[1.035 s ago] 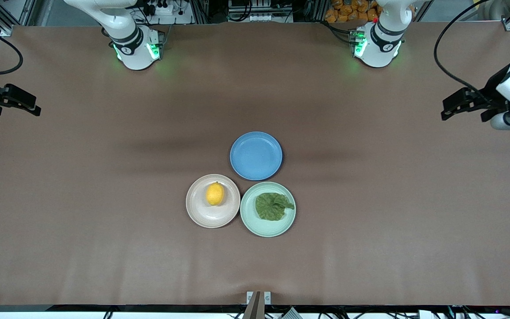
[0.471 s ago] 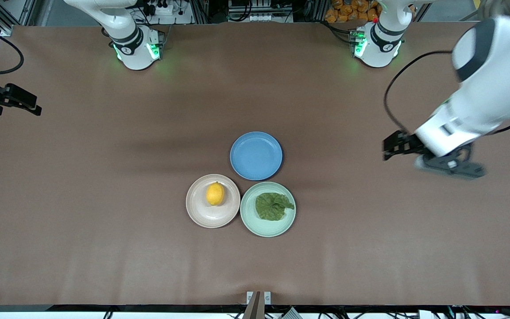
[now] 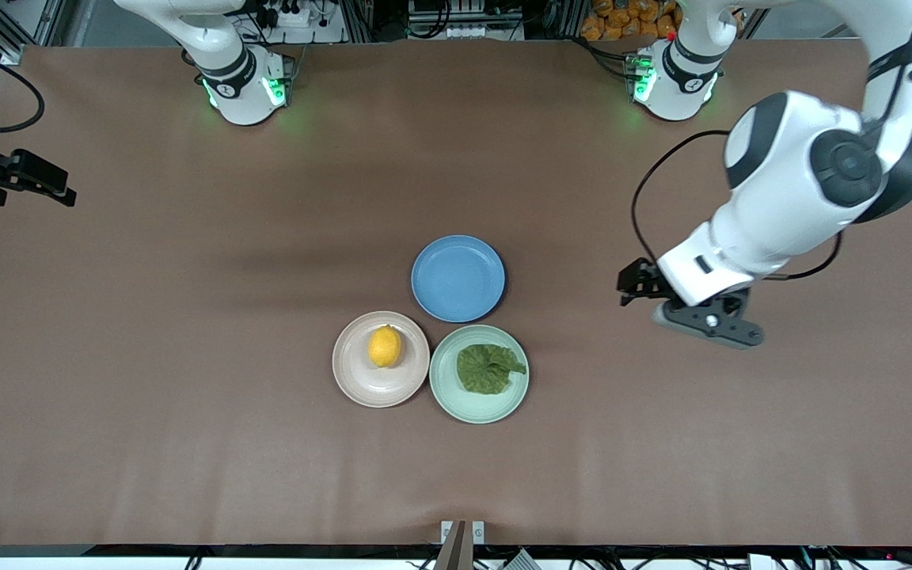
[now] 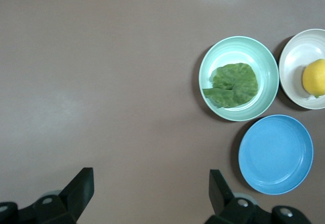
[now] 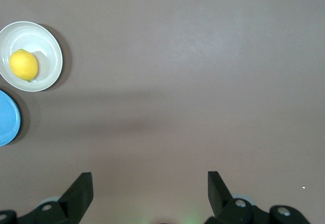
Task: Pick lemon and lettuce from plates
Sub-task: 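Reach the left gripper to the lettuce while the right gripper reaches the lemon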
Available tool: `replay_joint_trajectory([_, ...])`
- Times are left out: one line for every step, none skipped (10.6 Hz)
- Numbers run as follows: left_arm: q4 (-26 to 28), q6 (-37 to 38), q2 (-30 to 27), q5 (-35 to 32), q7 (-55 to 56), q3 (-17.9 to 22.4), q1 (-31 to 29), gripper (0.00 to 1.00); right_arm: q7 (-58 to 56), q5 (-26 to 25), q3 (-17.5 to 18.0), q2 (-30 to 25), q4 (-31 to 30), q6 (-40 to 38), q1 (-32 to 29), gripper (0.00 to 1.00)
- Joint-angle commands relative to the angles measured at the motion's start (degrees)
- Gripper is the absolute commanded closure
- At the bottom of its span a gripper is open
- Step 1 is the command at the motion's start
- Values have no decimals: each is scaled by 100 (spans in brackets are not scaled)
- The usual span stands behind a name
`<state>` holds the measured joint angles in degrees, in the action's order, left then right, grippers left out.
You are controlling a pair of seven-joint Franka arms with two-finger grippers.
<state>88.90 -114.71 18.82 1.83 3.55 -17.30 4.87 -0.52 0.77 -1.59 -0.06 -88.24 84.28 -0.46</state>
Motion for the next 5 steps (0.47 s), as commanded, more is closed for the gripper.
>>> replay_joint_trajectory([-92, -541, 305, -59, 14, 34, 329, 0, 114, -15, 1, -117, -141, 18, 133, 0])
replay_joint_trajectory([-92, -944, 480, -77, 14, 34, 487, 0, 157, -15, 1, -108, -141, -25, 229, 0])
replay_joint_trajectory([-92, -1392, 647, -121, 14, 34, 636, 0, 279, -15, 1, -99, -141, -17, 335, 0])
replay_joint_trajectory([-92, -1710, 831, -200, 5, 34, 760, 0, 472, -15, 1, -99, -141, -17, 431, 0])
replay_joint_trajectory([-100, -2026, 1033, -244, -38, 34, 848, 0, 570, -6, 27, -91, -141, -8, 476, 0])
